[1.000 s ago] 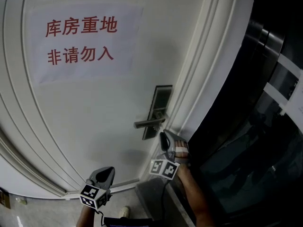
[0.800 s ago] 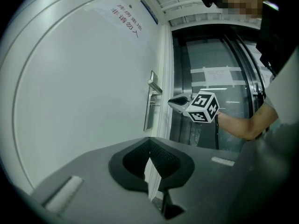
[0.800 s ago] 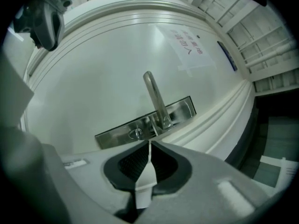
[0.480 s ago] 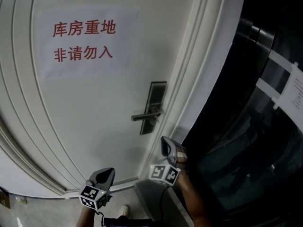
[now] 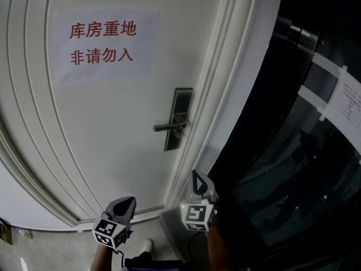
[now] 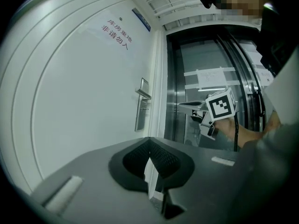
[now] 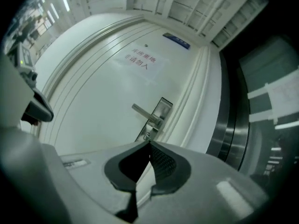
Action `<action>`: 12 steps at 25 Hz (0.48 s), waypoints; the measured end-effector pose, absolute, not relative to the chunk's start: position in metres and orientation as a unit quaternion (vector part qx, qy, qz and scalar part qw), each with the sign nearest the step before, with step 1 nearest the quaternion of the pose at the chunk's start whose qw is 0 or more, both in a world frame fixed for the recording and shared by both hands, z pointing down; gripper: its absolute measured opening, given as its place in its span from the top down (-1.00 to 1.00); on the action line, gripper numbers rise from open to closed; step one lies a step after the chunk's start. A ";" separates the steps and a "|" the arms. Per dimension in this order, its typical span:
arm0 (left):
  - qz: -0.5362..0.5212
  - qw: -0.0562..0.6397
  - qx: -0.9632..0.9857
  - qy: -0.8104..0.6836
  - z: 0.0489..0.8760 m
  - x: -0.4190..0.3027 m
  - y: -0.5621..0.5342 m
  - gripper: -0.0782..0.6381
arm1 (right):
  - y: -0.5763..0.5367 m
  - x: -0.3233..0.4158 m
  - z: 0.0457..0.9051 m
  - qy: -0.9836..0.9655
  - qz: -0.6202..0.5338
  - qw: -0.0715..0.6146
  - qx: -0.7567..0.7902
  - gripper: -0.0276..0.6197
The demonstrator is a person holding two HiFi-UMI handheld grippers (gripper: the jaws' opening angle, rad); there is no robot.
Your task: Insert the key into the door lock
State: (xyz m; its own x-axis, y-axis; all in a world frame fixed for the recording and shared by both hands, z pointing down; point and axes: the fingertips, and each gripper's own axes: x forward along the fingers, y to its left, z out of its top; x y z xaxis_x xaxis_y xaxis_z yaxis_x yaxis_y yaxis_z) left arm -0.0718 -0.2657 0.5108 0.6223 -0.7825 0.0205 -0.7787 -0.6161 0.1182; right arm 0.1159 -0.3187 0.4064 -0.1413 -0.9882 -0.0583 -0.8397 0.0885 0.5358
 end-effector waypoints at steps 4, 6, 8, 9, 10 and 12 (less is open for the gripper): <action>-0.018 0.050 0.900 -0.433 0.505 -0.067 -0.252 0.77 | -0.289 0.115 0.416 -0.755 -0.157 0.098 0.629 0.91; -0.018 0.047 0.900 -0.432 0.503 -0.064 -0.245 0.77 | -0.277 0.116 0.424 -0.770 -0.121 0.071 0.622 0.91; -0.018 0.046 0.901 -0.432 0.503 -0.061 -0.239 0.77 | -0.266 0.115 0.433 -0.784 -0.091 0.051 0.612 0.91; -0.019 0.046 0.901 -0.431 0.503 -0.060 -0.236 0.77 | -0.261 0.116 0.438 -0.789 -0.081 0.044 0.607 0.91; -0.018 0.046 0.901 -0.431 0.503 -0.059 -0.233 0.77 | -0.256 0.116 0.442 -0.793 -0.075 0.041 0.604 0.91; -0.017 0.045 0.902 -0.430 0.504 -0.057 -0.228 0.77 | -0.245 0.114 0.450 -0.797 -0.067 0.041 0.599 0.91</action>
State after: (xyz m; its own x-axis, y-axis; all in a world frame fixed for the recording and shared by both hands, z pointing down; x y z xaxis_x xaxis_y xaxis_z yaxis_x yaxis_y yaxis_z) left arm -0.0568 -0.2275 0.5044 0.6301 -0.7764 0.0077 -0.7733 -0.6266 0.0967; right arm 0.1145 -0.2454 0.4497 -0.2782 -0.9604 -0.0145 -0.9494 0.2727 0.1560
